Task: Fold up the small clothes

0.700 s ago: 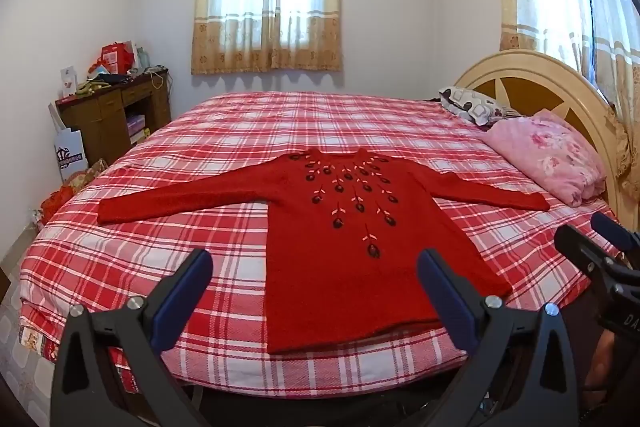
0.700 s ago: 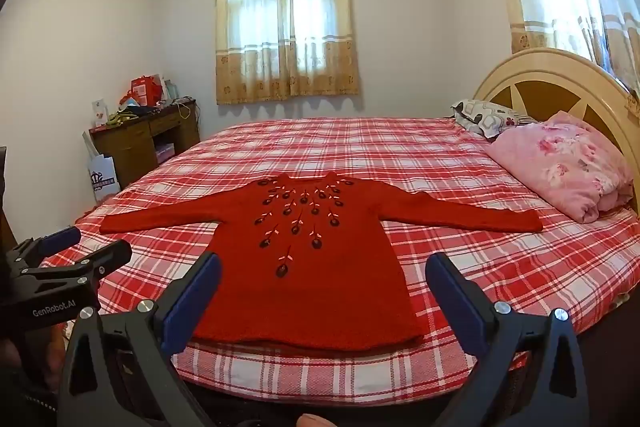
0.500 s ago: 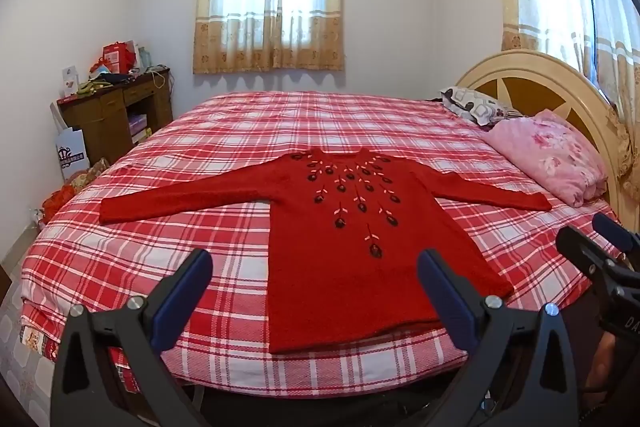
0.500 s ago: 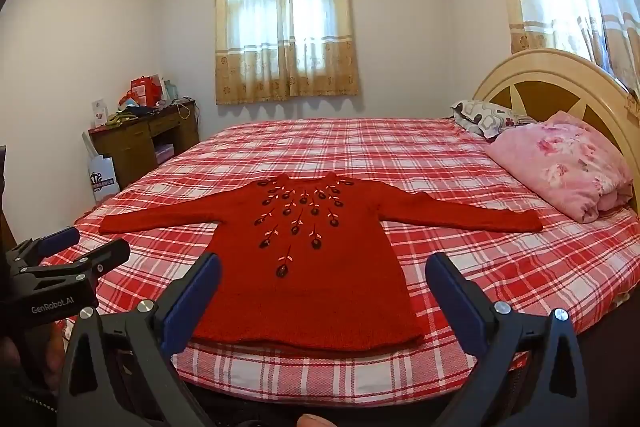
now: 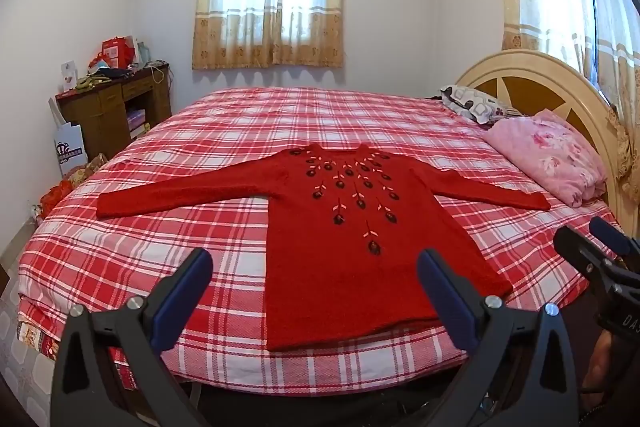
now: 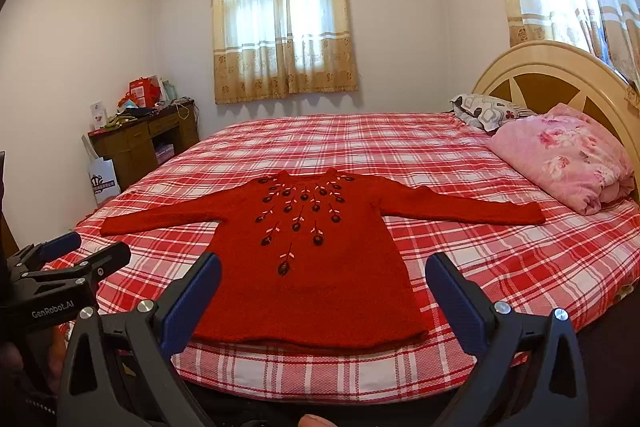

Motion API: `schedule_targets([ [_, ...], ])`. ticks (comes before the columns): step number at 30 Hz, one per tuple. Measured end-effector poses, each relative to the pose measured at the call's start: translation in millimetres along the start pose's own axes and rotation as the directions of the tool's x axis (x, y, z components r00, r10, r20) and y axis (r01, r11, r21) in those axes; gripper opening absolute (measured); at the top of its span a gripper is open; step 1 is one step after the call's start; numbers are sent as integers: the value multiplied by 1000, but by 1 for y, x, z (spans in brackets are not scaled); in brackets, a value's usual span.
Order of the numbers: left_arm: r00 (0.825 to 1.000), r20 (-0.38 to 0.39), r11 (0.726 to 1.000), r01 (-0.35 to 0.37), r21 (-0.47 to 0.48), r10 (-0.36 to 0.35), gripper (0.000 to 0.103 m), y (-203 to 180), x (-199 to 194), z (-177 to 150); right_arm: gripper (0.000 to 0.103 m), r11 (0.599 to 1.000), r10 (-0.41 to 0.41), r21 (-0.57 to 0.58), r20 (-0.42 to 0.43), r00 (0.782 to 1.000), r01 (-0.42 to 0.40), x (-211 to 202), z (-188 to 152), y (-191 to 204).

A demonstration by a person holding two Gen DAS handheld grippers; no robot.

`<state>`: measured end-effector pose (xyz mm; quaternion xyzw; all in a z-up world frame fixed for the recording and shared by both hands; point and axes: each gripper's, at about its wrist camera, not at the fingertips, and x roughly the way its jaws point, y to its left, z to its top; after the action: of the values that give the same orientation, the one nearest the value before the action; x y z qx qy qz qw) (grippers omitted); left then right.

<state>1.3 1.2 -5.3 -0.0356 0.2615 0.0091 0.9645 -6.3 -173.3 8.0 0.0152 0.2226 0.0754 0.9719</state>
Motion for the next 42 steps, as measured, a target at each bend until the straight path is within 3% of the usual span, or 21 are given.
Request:
schedule_targets([
  [42, 1000, -15, 1000, 6, -8, -6, 103, -3, 2, -3, 102, 1000, 2, -6, -18, 1000, -2, 1, -3, 4],
])
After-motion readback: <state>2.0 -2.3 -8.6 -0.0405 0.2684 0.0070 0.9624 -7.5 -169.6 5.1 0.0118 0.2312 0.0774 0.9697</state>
